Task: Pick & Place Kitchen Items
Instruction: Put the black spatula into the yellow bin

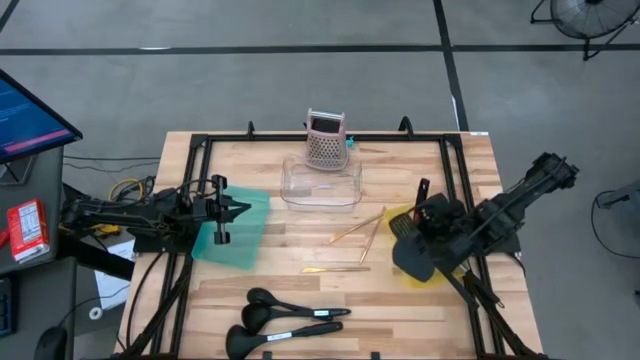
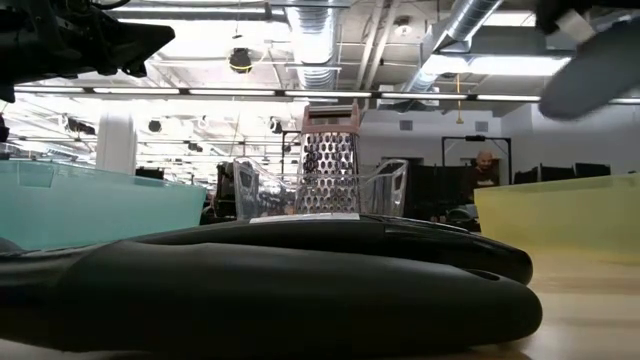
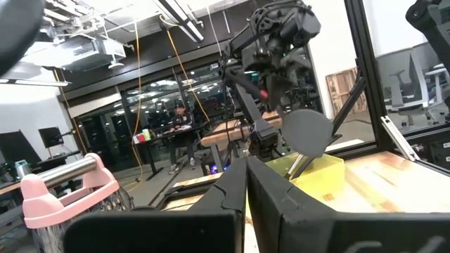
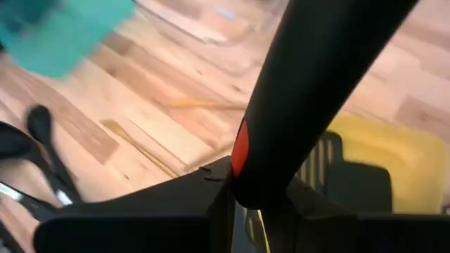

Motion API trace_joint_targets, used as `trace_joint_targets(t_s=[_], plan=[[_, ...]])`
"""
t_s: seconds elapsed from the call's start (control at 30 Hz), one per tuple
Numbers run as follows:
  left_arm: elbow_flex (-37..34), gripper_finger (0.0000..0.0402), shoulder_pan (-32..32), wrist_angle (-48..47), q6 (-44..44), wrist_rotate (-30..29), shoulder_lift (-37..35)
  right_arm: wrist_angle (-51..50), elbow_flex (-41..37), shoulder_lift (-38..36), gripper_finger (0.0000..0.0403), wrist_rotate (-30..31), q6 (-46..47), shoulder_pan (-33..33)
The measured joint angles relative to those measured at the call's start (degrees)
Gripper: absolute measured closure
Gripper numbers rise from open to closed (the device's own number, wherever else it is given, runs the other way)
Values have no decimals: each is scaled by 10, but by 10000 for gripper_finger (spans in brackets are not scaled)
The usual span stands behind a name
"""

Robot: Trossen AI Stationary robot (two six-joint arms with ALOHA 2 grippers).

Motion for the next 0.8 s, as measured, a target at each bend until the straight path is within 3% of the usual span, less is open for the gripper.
trace_joint_targets(t_s=[0.43,0.8], plan=[[0,400,0,0,0,0,0,7,-25,-2,359,-99,-99,-106],[0,400,0,0,0,0,0,42,-25,-3,359,-182,-243,-192]])
